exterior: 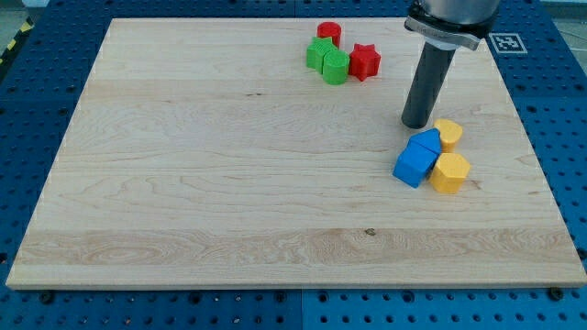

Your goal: Adjust the yellow heart at the right side of the blue triangle

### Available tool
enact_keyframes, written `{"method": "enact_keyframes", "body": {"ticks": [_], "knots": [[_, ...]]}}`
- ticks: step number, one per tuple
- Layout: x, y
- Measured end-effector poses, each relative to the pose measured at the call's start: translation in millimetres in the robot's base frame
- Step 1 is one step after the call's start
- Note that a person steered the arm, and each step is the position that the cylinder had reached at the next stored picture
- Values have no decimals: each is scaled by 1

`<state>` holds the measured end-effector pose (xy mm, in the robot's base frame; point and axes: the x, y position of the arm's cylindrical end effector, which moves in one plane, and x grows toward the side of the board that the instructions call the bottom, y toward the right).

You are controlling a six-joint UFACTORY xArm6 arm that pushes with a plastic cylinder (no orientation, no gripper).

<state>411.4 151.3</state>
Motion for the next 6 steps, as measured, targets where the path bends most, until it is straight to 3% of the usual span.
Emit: {"method": "enact_keyframes", "body": {"ticks": [1,6], "knots": [[-22,0],[26,52]]}}
